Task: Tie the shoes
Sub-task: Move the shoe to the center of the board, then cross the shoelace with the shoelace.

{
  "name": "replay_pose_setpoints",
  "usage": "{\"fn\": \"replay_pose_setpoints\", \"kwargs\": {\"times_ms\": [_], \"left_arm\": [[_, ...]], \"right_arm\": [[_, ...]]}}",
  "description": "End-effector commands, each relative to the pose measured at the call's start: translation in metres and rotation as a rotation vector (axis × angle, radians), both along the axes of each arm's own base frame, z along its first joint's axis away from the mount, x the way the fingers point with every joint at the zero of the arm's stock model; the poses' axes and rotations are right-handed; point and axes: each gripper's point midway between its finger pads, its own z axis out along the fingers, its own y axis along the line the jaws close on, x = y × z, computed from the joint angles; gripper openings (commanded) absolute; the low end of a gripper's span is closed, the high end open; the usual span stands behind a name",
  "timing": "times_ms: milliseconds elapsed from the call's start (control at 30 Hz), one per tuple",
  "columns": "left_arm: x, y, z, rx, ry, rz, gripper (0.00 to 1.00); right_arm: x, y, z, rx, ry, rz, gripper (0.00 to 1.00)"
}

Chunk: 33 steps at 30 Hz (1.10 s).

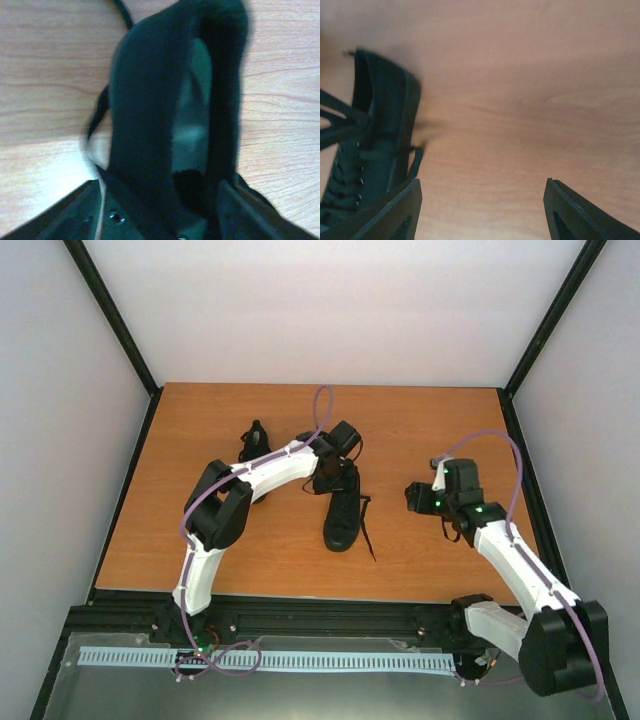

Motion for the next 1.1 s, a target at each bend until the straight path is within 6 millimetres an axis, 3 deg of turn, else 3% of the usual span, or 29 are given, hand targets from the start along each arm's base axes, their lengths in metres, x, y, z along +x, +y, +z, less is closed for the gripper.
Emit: {"fn": "replay_pose_setpoints", "kwargs": {"times_ms": [0,67,233,300,400,467,567,833,1067], "left_arm": [[-0.009,-0.007,0.029,-0.020,-0.016,-0.053,0.78],[-0.006,-0.008,0.052,-0.046,-0.065,-0.097,0.88],[0.017,0.010,0.125,-0.113,-0.304,-0.266,0.97],[0.032,0.024,0.140,-0.161,-0.386,-0.364,0.95],[0.052,0.046,0.147,-0.209,-0.480,-0.591,0.89],[0.069,0.065,0.131,-0.122,-0.512,-0.727,0.85],[0.091,0.082,0.092,0.079,-0.511,-0.918,0.84],[0.113,0.076,0.015,0.193,-0.505,-1.271,0.92],[0.140,0.076,-0.026,0.314,-0.503,-1.349,0.93]], "right_arm": [[-0.018,0.028,-0.025,-0.055,0.142,0.077,0.69],[-0.025,0.040,-0.036,-0.097,0.191,0.110,0.68],[-0.049,0.064,-0.061,-0.200,0.315,0.204,0.66],[-0.059,0.076,-0.071,-0.217,0.349,0.250,0.65],[-0.071,0.091,-0.086,-0.231,0.393,0.302,0.65],[-0.074,0.101,-0.091,-0.230,0.406,0.329,0.64],[-0.076,0.117,-0.097,-0.222,0.410,0.366,0.64],[-0.079,0.118,-0.126,-0.295,0.475,0.342,0.57],[-0.087,0.118,-0.138,-0.281,0.519,0.342,0.51]]}}
